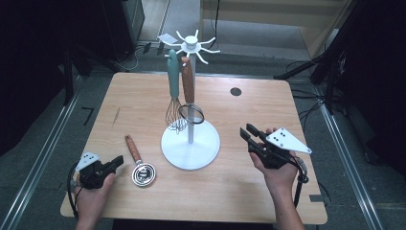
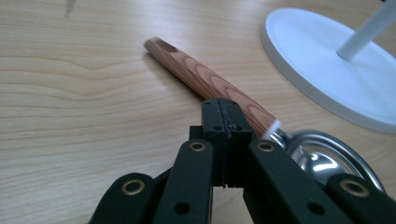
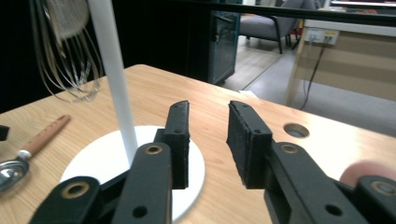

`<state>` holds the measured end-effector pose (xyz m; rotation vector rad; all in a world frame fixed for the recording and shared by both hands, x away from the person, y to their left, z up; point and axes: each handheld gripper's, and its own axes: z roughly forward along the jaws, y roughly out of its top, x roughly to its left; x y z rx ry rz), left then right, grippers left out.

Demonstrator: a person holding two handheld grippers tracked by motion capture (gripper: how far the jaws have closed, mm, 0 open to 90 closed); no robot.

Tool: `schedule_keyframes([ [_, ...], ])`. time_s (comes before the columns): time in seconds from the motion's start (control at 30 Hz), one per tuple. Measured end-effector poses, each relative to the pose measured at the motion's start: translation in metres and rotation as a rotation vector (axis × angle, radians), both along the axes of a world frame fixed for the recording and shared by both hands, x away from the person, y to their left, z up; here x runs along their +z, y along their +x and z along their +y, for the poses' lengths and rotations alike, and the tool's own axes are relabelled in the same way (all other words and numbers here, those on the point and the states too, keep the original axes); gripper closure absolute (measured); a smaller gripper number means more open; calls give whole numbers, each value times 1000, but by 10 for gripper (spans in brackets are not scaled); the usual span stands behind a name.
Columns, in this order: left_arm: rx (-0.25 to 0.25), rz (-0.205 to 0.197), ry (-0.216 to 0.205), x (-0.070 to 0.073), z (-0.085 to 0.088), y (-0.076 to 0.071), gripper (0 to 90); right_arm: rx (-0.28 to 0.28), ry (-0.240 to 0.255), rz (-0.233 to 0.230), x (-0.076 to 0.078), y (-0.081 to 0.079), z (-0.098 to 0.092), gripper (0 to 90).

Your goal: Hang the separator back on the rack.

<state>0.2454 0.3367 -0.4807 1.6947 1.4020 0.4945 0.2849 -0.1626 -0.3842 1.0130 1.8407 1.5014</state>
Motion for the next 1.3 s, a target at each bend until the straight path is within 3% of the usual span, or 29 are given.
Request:
schedule_keyframes([
  [0.07, -25, 7, 4, -1, -5, -1, 900, -32, 1, 14, -12, -3, -8, 652],
  [0.27, -58, 3, 16, -1, -13, -5, 900, -33, 32, 64, -33, -11, -24, 562],
  [0.43, -89, 1, -21, 1, -15, -7, 884, -69, 31, 89, -51, -21, -35, 537],
  [0.6, -132, 0, -53, 2, -17, -8, 802, -111, 34, 112, -65, -27, -45, 527],
  [0.67, -149, 14, -88, 0, -16, -8, 706, -121, 36, 126, -72, -32, -50, 513],
  [0.83, -146, 39, -74, -2, -21, -8, 582, -126, 25, 141, -80, -44, -58, 507],
  [0.97, -161, 66, -51, -4, -28, -6, 594, -141, 8, 155, -87, -48, -65, 503],
  [1.07, -159, 79, -34, -5, -31, -6, 609, -154, 23, 166, -89, -47, -68, 497],
  [1.3, -143, 95, -19, -7, -34, -6, 743, -166, 45, 192, -98, -41, -69, 492],
])
